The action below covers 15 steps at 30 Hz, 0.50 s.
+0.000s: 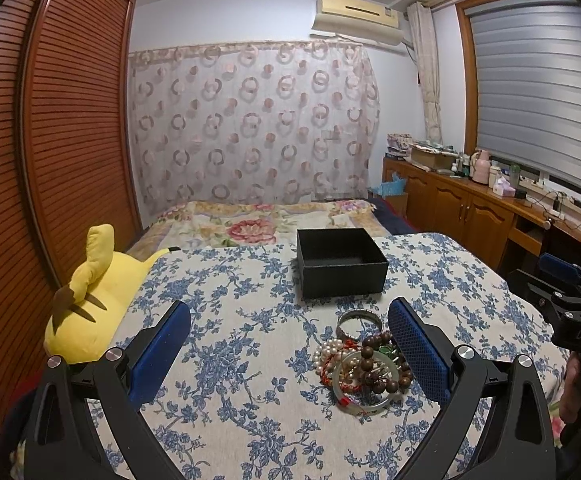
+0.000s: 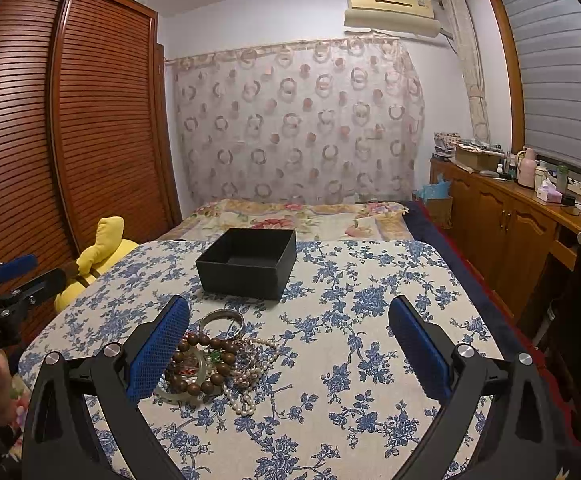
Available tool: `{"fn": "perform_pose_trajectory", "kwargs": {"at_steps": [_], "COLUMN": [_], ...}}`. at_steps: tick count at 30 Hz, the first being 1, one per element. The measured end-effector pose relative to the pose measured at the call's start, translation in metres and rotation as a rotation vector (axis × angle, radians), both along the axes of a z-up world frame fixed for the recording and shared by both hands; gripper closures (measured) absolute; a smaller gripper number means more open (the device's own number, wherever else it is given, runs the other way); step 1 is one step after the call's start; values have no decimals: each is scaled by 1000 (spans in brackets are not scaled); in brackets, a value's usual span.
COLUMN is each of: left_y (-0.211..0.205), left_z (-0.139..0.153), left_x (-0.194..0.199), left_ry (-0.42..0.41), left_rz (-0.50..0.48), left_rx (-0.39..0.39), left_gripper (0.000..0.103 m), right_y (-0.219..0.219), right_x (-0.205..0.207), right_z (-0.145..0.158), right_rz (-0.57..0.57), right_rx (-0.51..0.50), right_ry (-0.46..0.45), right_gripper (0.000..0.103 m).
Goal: Organize jewelry
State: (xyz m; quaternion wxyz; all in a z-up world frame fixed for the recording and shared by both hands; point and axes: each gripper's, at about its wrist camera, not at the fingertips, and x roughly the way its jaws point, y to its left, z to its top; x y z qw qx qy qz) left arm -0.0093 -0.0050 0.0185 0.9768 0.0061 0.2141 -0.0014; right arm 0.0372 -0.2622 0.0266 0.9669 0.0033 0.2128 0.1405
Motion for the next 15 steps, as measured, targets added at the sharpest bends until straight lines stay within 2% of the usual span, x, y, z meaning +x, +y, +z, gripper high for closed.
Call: {"fn": "perform_pose_trajectory", "kwargs": {"at_steps": [15], "left_y": [4], "left_z": [2], "left_x": [1], "left_ry": [-12], "left_rz": [-2], "left_rx": [-1], "left_gripper": [7], "right_y": [0], "right_x": [0], "right_z": [0], "right_rz": [-1], "right_rx": [-1], "right_ry": [-2], "right_gripper": [2]}}
